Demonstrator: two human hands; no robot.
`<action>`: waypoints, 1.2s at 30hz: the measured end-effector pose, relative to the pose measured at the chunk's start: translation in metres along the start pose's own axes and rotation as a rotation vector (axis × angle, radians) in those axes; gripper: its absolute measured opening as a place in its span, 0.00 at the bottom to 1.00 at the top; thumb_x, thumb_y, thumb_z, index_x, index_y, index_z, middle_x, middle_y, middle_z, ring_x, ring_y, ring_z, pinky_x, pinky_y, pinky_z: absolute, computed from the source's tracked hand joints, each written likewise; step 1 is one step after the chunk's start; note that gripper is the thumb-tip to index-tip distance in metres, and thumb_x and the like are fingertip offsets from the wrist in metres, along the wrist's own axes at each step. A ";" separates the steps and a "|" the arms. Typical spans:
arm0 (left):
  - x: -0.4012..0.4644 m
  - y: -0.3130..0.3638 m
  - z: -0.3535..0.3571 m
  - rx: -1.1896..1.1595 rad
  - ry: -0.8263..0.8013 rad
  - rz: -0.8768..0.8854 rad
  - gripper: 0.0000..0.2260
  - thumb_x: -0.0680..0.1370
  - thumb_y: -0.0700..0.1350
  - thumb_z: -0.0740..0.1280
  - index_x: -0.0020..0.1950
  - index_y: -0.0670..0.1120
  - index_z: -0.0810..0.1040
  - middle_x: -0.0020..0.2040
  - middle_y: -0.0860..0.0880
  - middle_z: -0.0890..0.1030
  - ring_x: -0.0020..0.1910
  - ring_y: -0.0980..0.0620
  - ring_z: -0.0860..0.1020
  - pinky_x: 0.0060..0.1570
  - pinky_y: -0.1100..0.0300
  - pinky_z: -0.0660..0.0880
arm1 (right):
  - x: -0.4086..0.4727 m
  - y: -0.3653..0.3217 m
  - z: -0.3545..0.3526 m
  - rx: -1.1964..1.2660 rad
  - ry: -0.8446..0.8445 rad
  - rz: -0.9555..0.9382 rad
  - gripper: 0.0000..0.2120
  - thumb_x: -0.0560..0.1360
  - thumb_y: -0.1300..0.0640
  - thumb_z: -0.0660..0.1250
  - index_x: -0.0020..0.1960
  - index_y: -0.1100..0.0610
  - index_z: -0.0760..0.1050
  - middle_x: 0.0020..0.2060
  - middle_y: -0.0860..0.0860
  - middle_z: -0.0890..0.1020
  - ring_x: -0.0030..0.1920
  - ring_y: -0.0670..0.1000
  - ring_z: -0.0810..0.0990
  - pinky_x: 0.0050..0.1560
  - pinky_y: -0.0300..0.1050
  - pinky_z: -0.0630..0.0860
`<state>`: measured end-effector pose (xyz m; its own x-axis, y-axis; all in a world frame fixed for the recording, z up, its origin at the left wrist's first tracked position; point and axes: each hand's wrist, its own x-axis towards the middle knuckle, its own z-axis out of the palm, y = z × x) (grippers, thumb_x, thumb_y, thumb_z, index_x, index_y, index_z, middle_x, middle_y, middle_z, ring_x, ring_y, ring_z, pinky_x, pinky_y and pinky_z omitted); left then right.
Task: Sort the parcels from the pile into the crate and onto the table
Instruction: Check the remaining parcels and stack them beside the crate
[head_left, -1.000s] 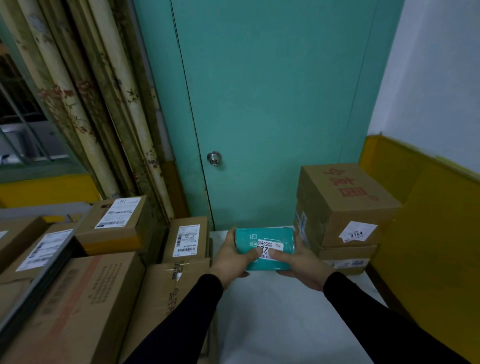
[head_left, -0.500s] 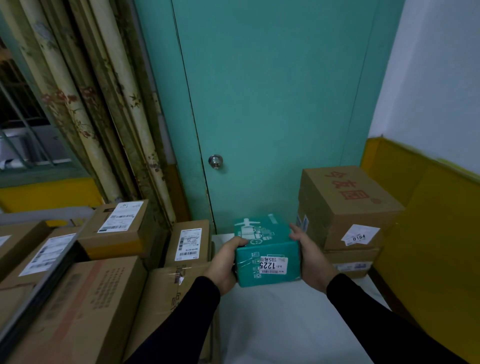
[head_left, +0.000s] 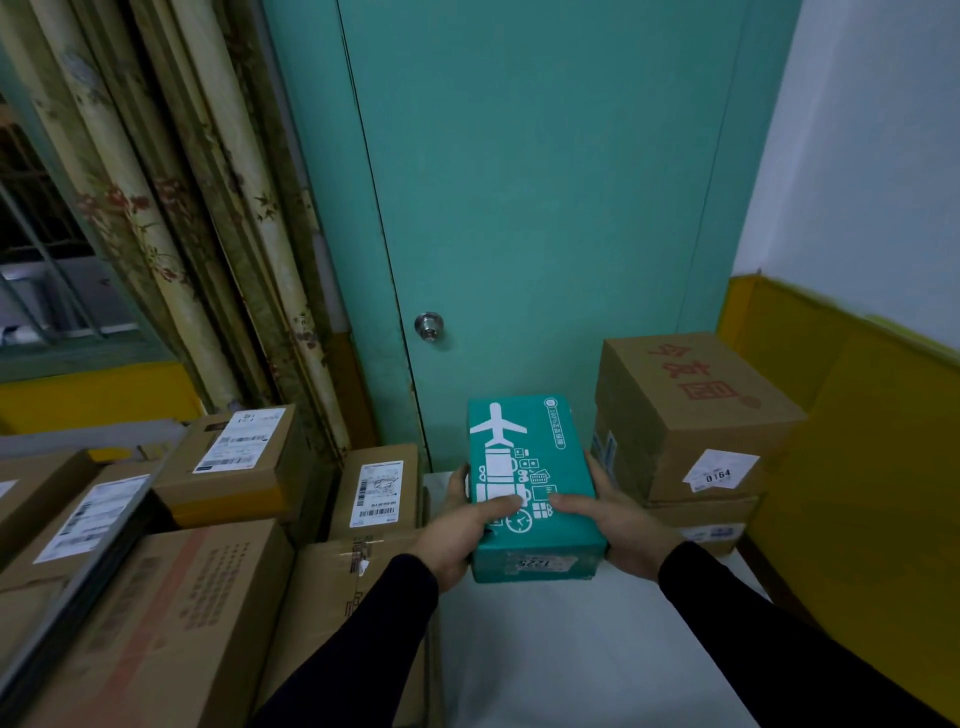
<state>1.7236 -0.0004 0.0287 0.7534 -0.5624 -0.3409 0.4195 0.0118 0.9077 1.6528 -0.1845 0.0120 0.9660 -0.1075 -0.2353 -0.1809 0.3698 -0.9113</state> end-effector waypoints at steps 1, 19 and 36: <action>0.000 0.000 0.000 0.011 0.005 0.007 0.24 0.76 0.33 0.72 0.59 0.59 0.68 0.60 0.45 0.84 0.54 0.42 0.85 0.52 0.47 0.82 | 0.000 0.000 0.002 -0.004 0.009 -0.004 0.35 0.76 0.68 0.70 0.75 0.43 0.63 0.60 0.55 0.84 0.57 0.62 0.85 0.54 0.58 0.83; 0.010 -0.003 -0.013 0.031 0.081 -0.020 0.32 0.74 0.46 0.77 0.71 0.52 0.63 0.57 0.46 0.86 0.53 0.42 0.85 0.61 0.42 0.78 | -0.003 0.000 -0.001 -0.039 0.008 0.068 0.43 0.73 0.67 0.72 0.77 0.40 0.56 0.64 0.55 0.81 0.57 0.61 0.85 0.50 0.56 0.84; 0.016 0.007 -0.004 0.079 0.086 -0.005 0.31 0.75 0.44 0.76 0.70 0.49 0.60 0.54 0.41 0.86 0.48 0.40 0.86 0.53 0.42 0.82 | 0.008 -0.015 0.002 0.012 0.276 -0.017 0.31 0.76 0.53 0.74 0.70 0.55 0.58 0.60 0.62 0.81 0.56 0.64 0.84 0.61 0.66 0.79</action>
<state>1.7405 -0.0063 0.0283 0.7935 -0.4894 -0.3617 0.3845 -0.0575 0.9213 1.6634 -0.1894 0.0246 0.8814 -0.3608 -0.3051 -0.1616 0.3766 -0.9122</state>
